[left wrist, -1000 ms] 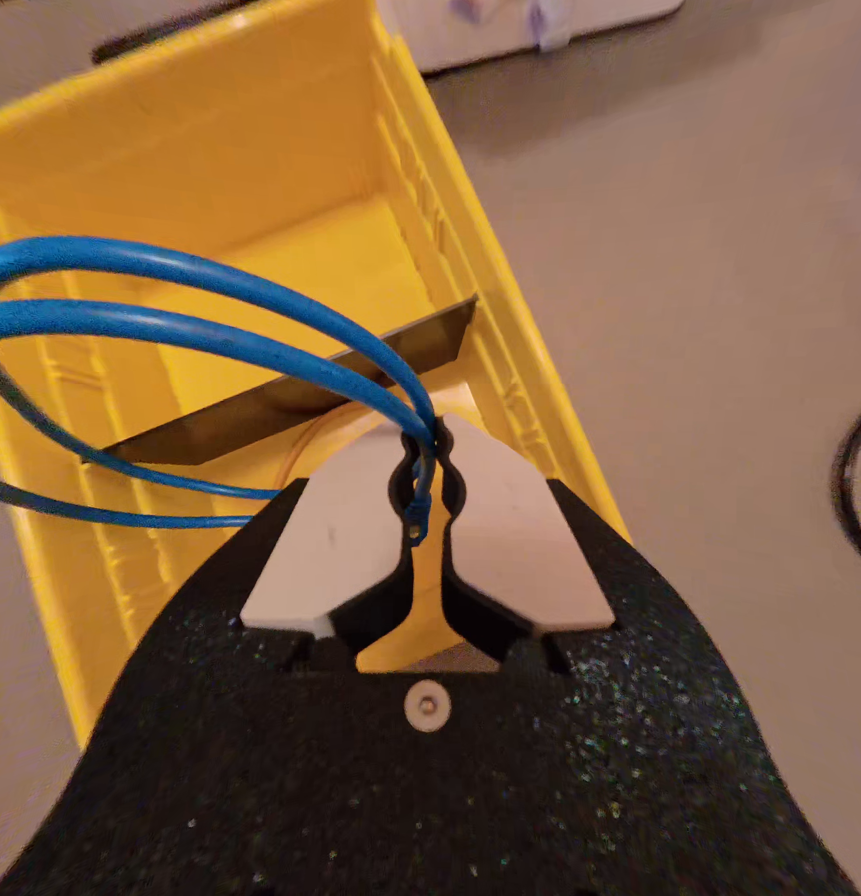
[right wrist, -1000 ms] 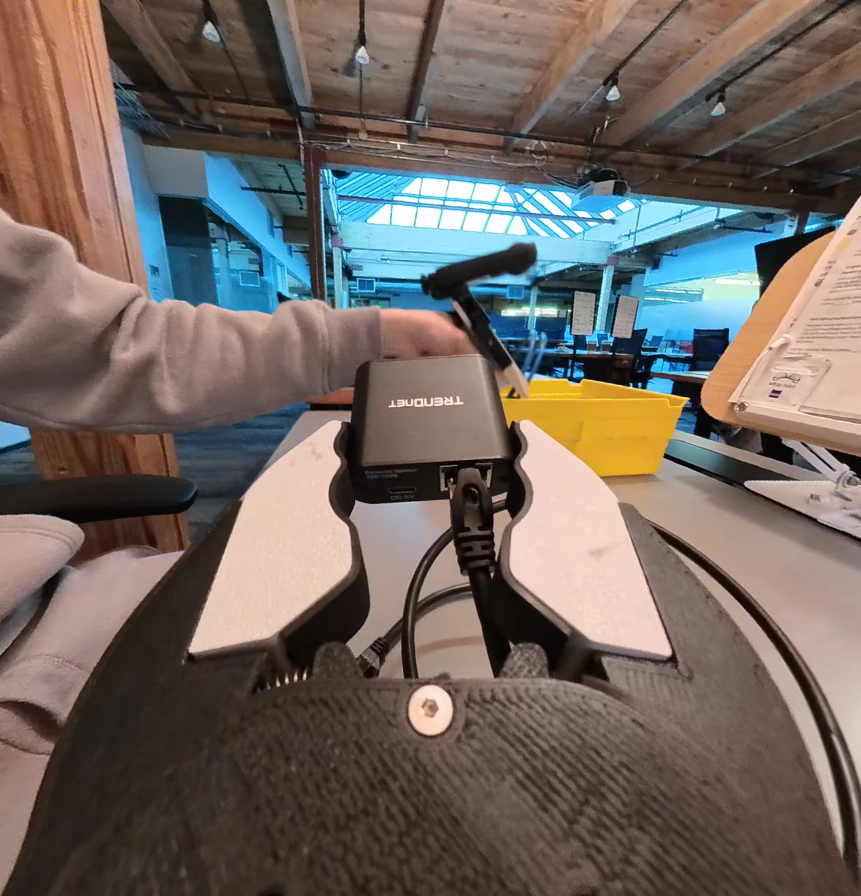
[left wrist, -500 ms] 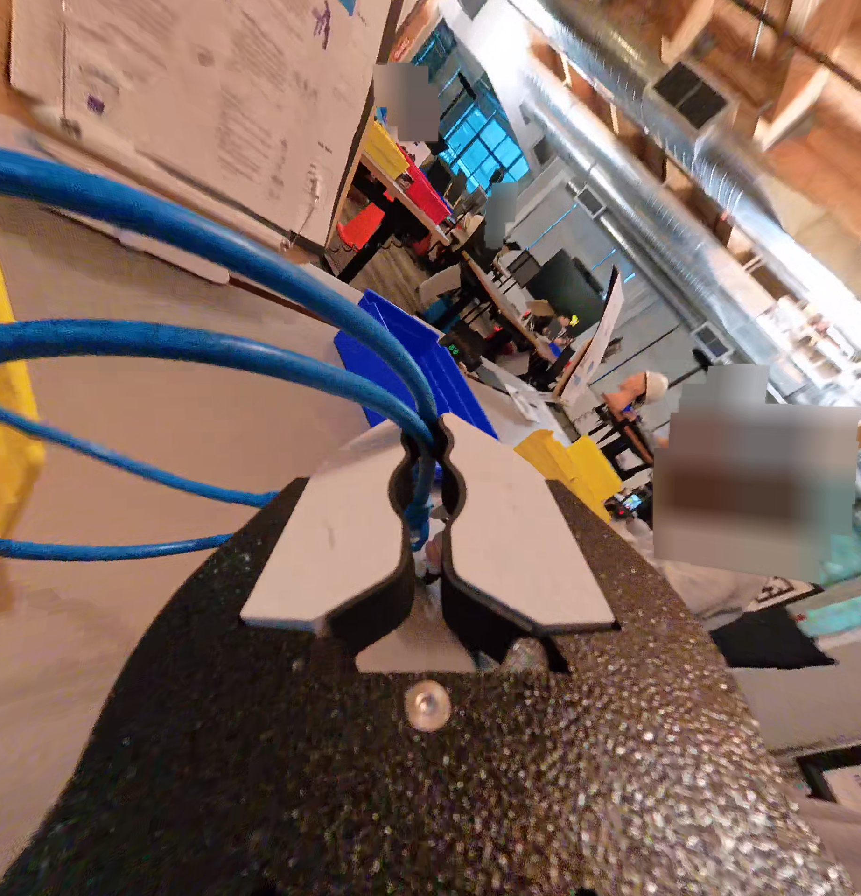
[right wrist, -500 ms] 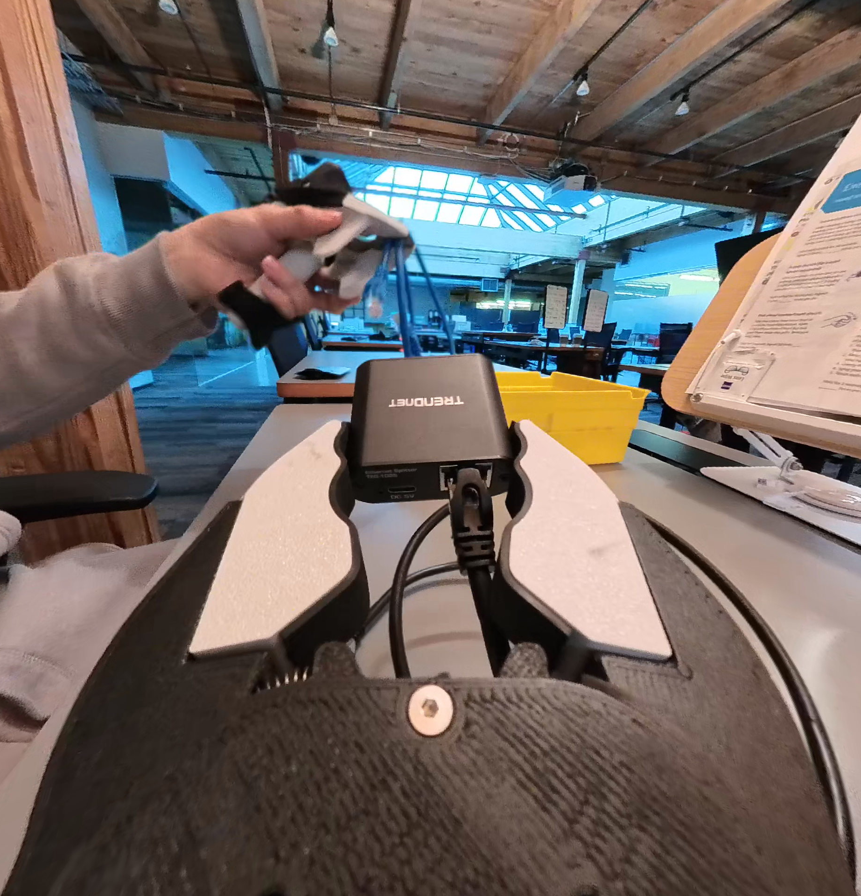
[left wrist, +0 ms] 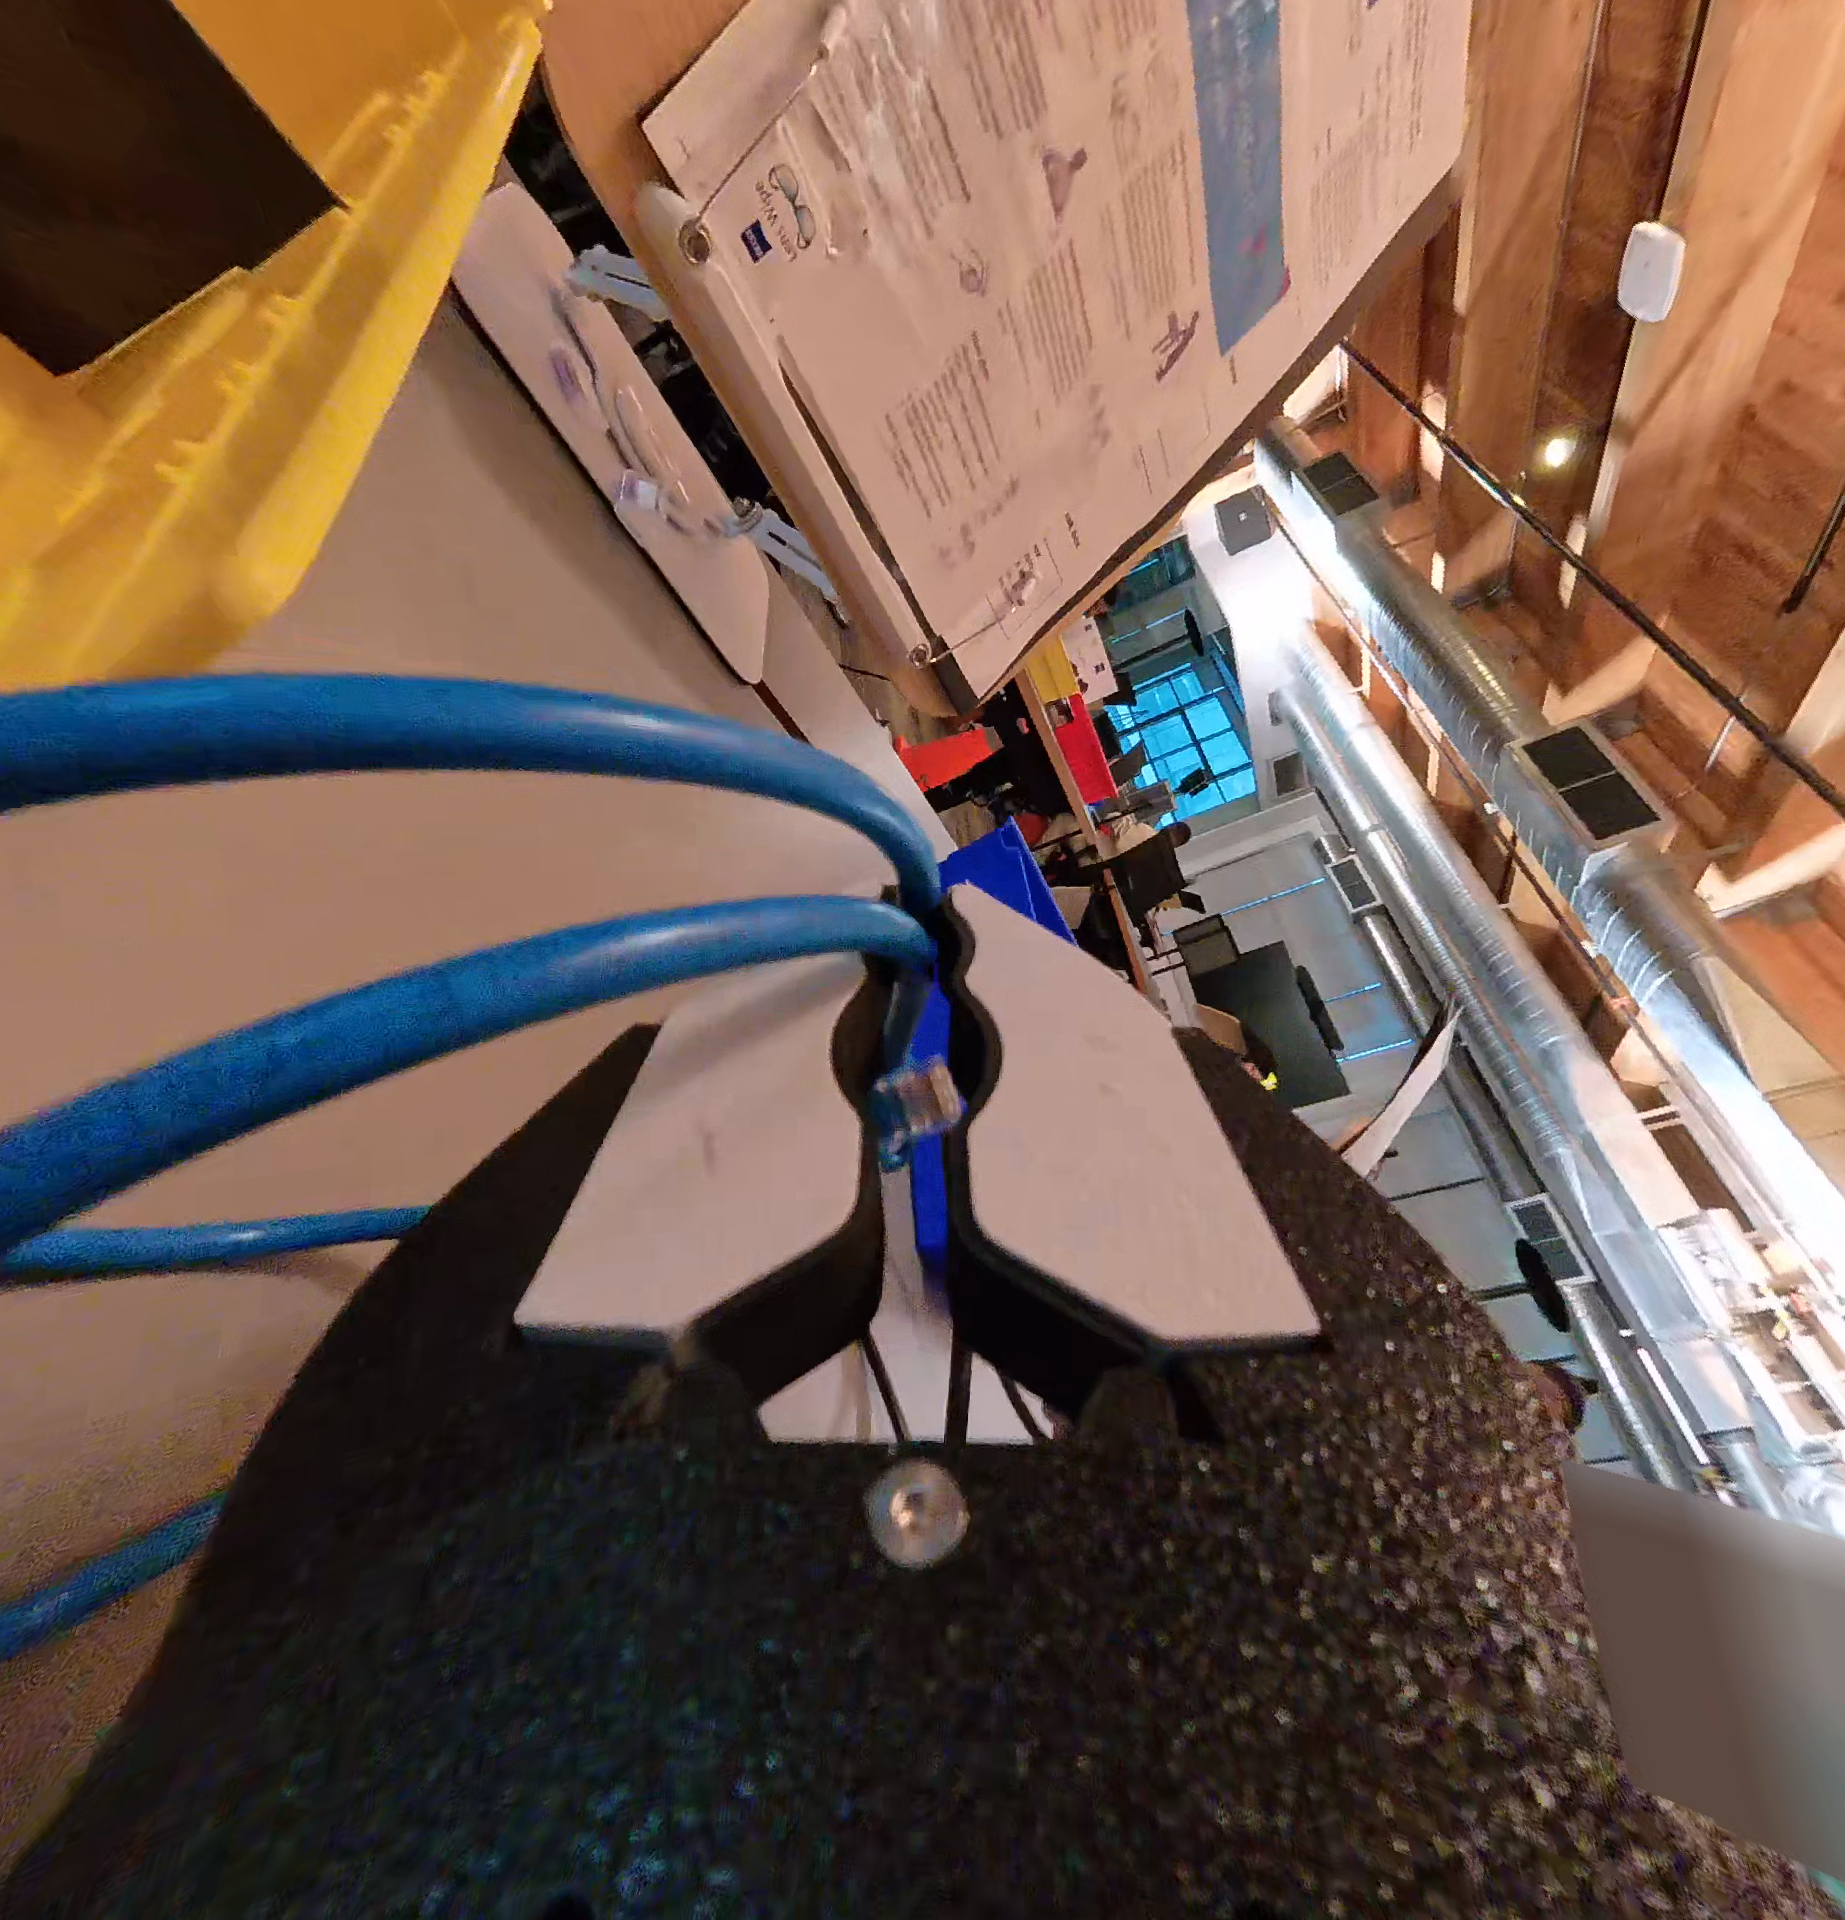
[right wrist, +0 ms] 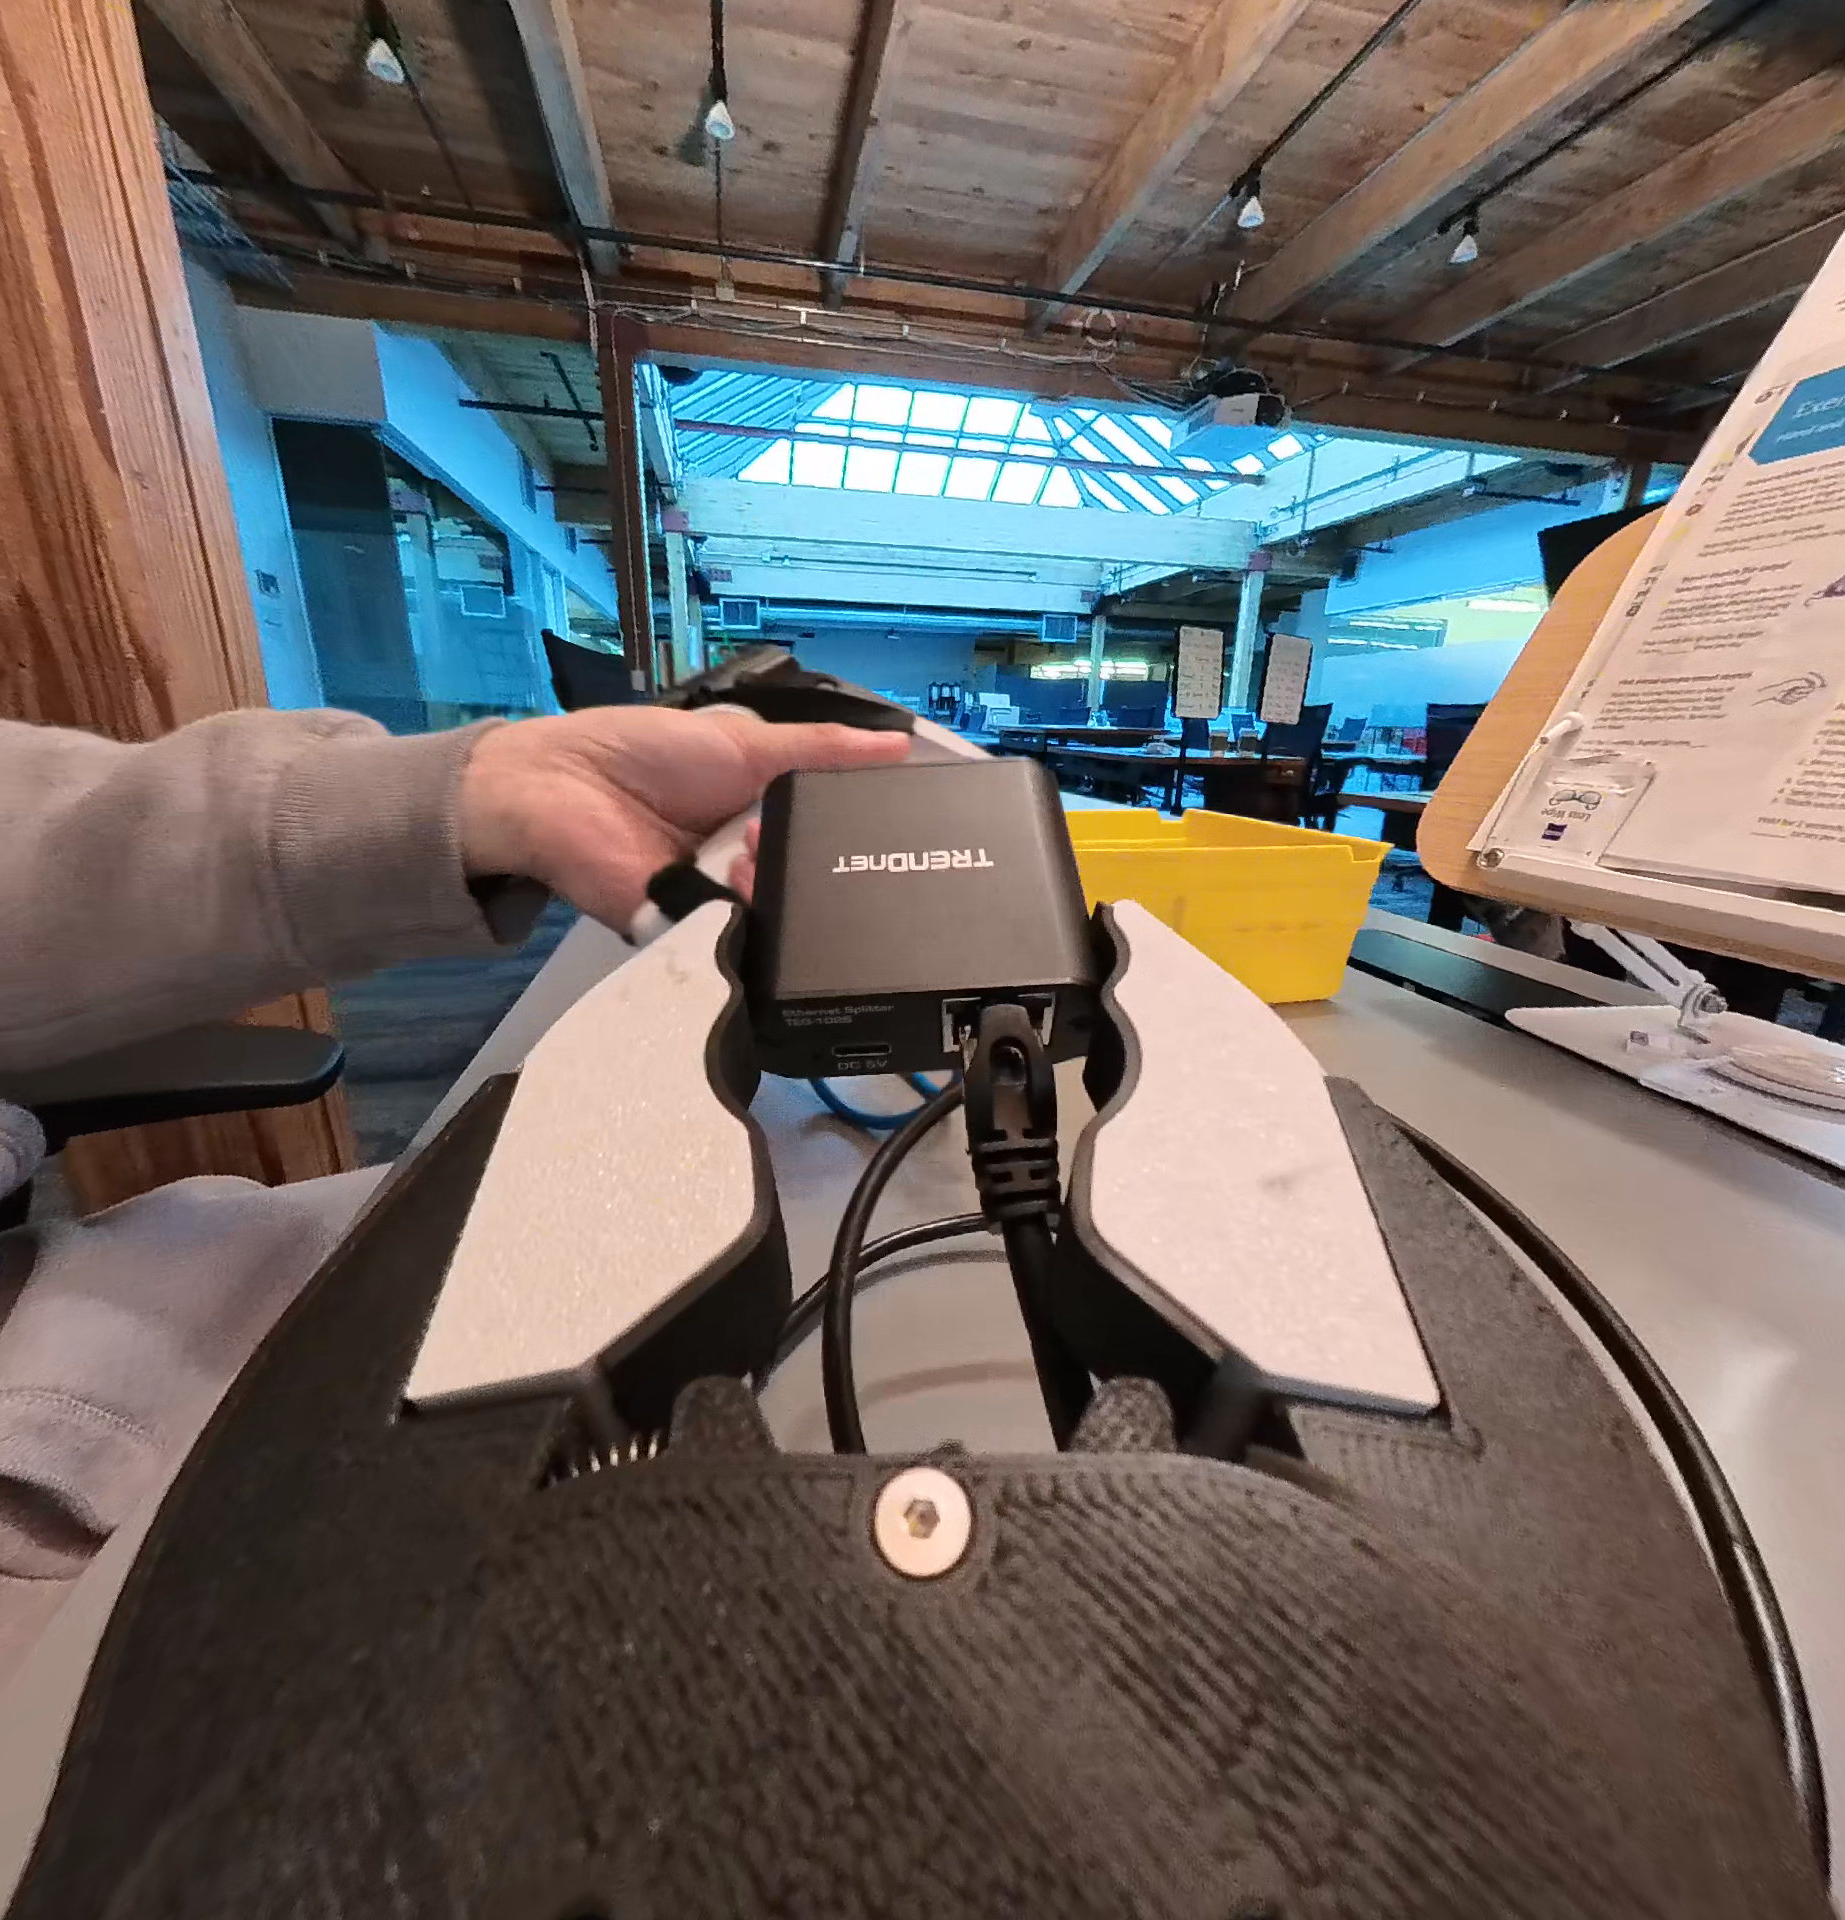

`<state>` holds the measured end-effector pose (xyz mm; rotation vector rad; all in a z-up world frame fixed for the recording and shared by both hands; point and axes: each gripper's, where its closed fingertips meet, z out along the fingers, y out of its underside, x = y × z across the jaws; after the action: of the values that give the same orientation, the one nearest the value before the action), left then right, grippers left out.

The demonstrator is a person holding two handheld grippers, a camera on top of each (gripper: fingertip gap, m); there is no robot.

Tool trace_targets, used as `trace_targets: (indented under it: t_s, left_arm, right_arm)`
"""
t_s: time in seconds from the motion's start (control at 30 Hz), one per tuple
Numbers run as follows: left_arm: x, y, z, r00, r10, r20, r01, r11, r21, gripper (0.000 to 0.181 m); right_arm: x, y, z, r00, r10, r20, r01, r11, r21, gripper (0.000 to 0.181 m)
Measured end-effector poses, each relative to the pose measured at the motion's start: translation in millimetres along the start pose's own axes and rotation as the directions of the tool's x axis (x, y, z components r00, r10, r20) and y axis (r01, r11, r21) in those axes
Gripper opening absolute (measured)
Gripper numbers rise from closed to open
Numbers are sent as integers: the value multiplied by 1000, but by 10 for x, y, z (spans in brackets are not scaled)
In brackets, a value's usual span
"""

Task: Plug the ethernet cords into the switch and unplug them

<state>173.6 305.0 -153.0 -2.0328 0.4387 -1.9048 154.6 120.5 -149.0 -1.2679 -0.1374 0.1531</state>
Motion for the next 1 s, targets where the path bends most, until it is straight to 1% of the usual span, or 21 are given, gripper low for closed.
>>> trace_targets:
  t_s: [0.1,0.2,0.27,0.3,0.33,0.37,0.4,0.43,0.5,0.57,0.6,0.63,0.7,0.77,0.8,0.83,0.87,0.9,0.93,0.97,1.0]
  left_arm:
    - [-30,1,225,996,-83,-46,81,996,-48,8]
    - [-185,-69,349,1000,-15,-6,15,999,-29,7]
    - [-346,-121,390,997,45,57,-43,999,-33,7]
    - [-413,-124,420,991,103,86,-98,993,-61,9]
    - [-471,-82,461,976,194,102,-181,976,-124,18]
    - [-555,5,492,951,284,120,-254,943,-217,27]
    - [-612,86,507,931,345,117,-299,908,-293,29]
    - [-624,146,516,922,375,99,-323,883,-341,34]
    - [-559,230,478,919,391,45,-341,849,-405,41]
    - [-446,241,423,895,445,-1,-408,819,-405,55]
    - [-419,244,390,879,477,0,-436,803,-406,62]
    - [-398,259,352,880,475,12,-428,803,-414,66]
    - [-322,339,241,913,409,-12,-368,808,-460,66]
    - [-253,374,109,931,365,-25,-332,814,-477,64]
    - [-228,413,29,925,378,-46,-349,795,-496,64]
    - [-228,453,-57,894,441,-81,-415,745,-523,63]
    - [-269,474,-139,822,556,-118,-523,657,-544,62]
    - [-353,460,-207,706,693,-143,-638,536,-552,62]
    - [-442,442,-281,568,805,-172,-728,394,-562,63]
    - [-505,437,-359,440,874,-206,-780,258,-570,63]
    - [-536,456,-431,322,911,-256,-815,130,-564,65]
  right_arm:
    - [14,-16,-15,1000,8,-1,-8,1000,13,62]
    - [13,-16,-16,1000,5,-1,-5,1000,11,62]
    - [8,-11,-12,1000,5,4,-5,1000,8,62]
    - [9,-10,-11,1000,5,4,-5,1000,7,62]
    - [11,-10,-12,1000,4,3,-4,1000,7,62]
    - [10,-12,-13,1000,5,5,-5,1000,8,62]
    - [10,-12,-13,1000,6,5,-6,1000,8,62]
    - [17,-12,-14,1000,6,2,-6,1000,8,62]
    - [13,-16,-16,1000,5,4,-5,1000,11,62]
    - [9,-15,-16,1000,1,4,-1,1000,10,62]
    - [4,-12,-13,1000,0,6,0,1000,8,62]
    - [4,-10,-12,1000,0,6,0,1000,7,62]
    - [-1,-9,-11,1000,-2,9,2,1000,6,62]
    - [-3,-8,-11,1000,-5,8,5,1000,5,61]
    - [-6,-7,-10,1000,-6,9,6,1000,4,62]
    - [-7,-6,-10,1000,-8,9,7,1000,4,62]
    - [-6,-6,-9,1000,-8,8,8,1000,3,62]
    - [-8,-5,-9,1000,-9,9,9,1000,3,62]
    - [-10,-5,-8,1000,-10,9,10,1000,3,62]
    - [-12,-6,-9,1000,-13,8,13,1000,3,62]
    - [-14,-6,-9,1000,-15,7,15,1000,3,62]
